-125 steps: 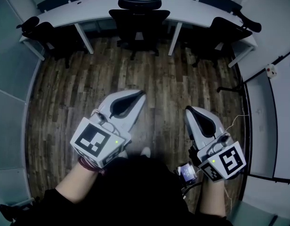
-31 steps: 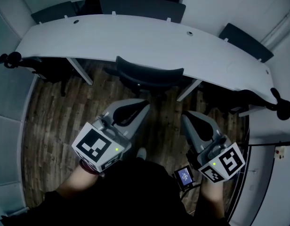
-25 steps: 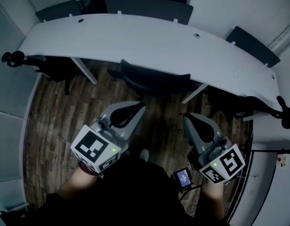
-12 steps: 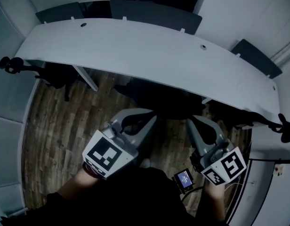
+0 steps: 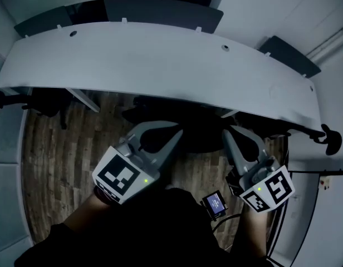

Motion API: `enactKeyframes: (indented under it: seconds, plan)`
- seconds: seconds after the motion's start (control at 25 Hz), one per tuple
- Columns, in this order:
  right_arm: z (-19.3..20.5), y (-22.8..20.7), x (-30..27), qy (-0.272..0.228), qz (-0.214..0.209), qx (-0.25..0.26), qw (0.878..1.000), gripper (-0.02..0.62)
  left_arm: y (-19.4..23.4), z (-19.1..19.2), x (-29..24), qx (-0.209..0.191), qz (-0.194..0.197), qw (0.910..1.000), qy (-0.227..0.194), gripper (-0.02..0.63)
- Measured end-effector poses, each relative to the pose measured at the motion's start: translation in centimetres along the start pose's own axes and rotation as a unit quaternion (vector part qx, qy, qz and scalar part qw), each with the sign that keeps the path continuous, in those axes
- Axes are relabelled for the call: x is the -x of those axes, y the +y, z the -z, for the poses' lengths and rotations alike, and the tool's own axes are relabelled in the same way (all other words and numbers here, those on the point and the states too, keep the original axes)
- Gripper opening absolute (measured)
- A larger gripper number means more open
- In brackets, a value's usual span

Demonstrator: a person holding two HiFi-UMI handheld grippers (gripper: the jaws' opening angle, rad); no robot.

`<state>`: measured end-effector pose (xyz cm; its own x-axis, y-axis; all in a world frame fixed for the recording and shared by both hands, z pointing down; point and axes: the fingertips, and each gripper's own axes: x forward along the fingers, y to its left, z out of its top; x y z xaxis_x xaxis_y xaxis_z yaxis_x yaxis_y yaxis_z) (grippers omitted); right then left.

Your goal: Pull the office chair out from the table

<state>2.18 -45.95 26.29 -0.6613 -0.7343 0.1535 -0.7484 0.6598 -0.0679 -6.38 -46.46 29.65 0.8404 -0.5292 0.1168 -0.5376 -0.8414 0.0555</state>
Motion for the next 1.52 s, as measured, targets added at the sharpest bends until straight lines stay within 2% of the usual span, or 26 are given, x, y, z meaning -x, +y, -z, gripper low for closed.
enactKeyframes:
  seconds: [0.24,0.32,0.44,0.6,0.72,1.0,1.24,1.44,1.52]
  plan:
    - [0.2,-1.0,-1.5,0.017,0.018,0.012,1.000,0.002,2.1,0.7,-0.9,-0.017,0.035,0.9992,0.012,0.005]
    - [0.3,-1.4,-1.7,0.021,0.023,0.003,1.000,0.002,1.2,1.2,-1.3,-0.035,0.081,0.9960,0.013,0.005]
    - [0.6,-1.6,-2.3,0.028,0.029,-0.005,0.999,0.002,-0.9,2.3,-2.0,-0.066,0.164,0.9839,0.026,0.005]
    - [1.1,-2.6,-2.4,0.038,0.033,0.003,0.999,0.002,-1.5,2.3,-3.2,-0.087,0.187,0.9779,0.034,0.005]
    - [1.5,-3.5,-1.5,0.044,0.019,0.011,0.999,0.002,-2.0,3.0,-4.0,-0.078,0.186,0.9787,0.041,0.005]
    - [2.8,-5.5,-0.1,0.067,-0.019,0.036,0.997,0.002,-3.0,4.0,-6.3,-0.070,0.150,0.9836,0.072,0.006]
    - [3.1,-6.2,0.9,0.057,-0.059,0.047,0.995,0.002,-4.1,4.4,-7.9,-0.090,0.125,0.9838,0.091,0.006]
    - [3.8,-6.8,1.7,0.058,-0.078,0.051,0.994,0.002,-4.3,4.3,-8.3,-0.086,0.101,0.9862,0.099,0.006]
    - [4.0,-7.0,1.9,0.061,-0.084,0.055,0.993,0.002,-4.0,4.8,-8.4,-0.098,0.083,0.9860,0.107,0.006]
